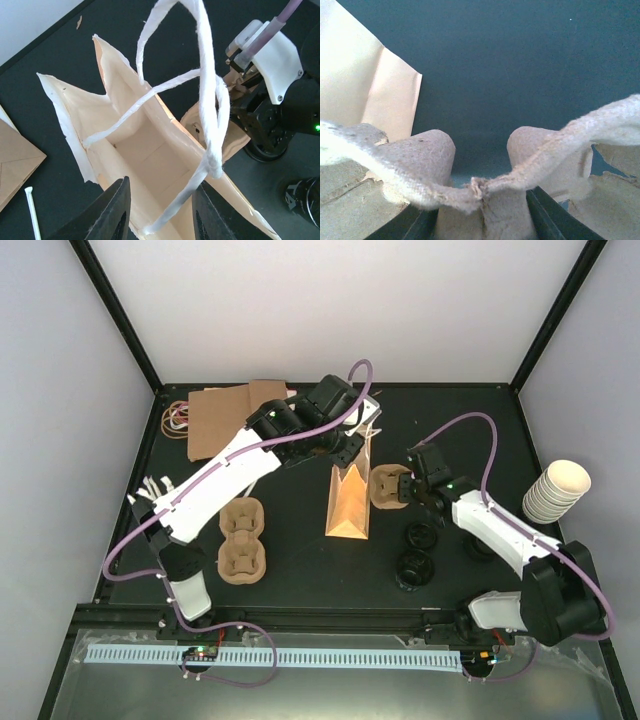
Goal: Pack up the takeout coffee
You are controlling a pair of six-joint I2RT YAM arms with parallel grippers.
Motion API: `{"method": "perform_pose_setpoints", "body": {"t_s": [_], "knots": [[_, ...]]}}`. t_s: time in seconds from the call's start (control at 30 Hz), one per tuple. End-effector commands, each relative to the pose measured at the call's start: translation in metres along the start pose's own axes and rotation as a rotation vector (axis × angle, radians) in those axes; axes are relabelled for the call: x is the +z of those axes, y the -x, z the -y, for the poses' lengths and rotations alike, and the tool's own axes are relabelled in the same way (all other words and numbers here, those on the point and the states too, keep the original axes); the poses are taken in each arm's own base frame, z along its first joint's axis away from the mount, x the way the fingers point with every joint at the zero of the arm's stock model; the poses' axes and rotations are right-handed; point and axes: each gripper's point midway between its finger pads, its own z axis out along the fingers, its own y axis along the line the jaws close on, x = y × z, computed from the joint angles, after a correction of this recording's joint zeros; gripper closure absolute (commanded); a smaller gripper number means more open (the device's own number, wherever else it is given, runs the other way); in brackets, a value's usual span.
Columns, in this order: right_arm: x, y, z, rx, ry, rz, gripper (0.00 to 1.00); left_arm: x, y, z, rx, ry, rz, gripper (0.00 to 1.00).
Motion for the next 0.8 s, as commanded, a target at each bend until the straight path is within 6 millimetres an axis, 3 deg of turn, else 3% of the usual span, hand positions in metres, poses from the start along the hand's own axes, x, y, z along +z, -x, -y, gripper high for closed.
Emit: {"method": "perform_pose_setpoints", "body": {"t_s": [0.0, 0.07, 0.2, 0.47, 0.6, 0.77], "knots": [[-0.012, 0.019, -0.002, -0.005, -0.004, 0.061, 0.59, -0.002, 0.004, -0.001, 0.041, 0.022, -0.005, 0.64], [-0.014, 0.020, -0.002, -0.003, -0.002, 0.064, 0.59, 0.003, 0.003, -0.002, 0.045, 0.034, -0.014, 0.68], [-0.022, 0.026, -0.001, 0.004, -0.001, 0.086, 0.59, 0.006, 0.005, -0.017, 0.014, 0.122, -0.010, 0.97], [-0.064, 0.053, -0.001, 0.010, 0.012, 0.175, 0.59, -0.042, 0.017, -0.019, 0.018, 0.099, 0.140, 0.98], [-0.094, 0.072, -0.007, -0.004, 0.052, 0.233, 0.59, -0.078, 0.019, -0.020, 0.031, 0.078, 0.242, 0.98], [-0.129, 0.086, -0.008, -0.038, 0.079, 0.298, 0.59, -0.106, 0.006, -0.017, 0.054, 0.036, 0.302, 0.98]]}}
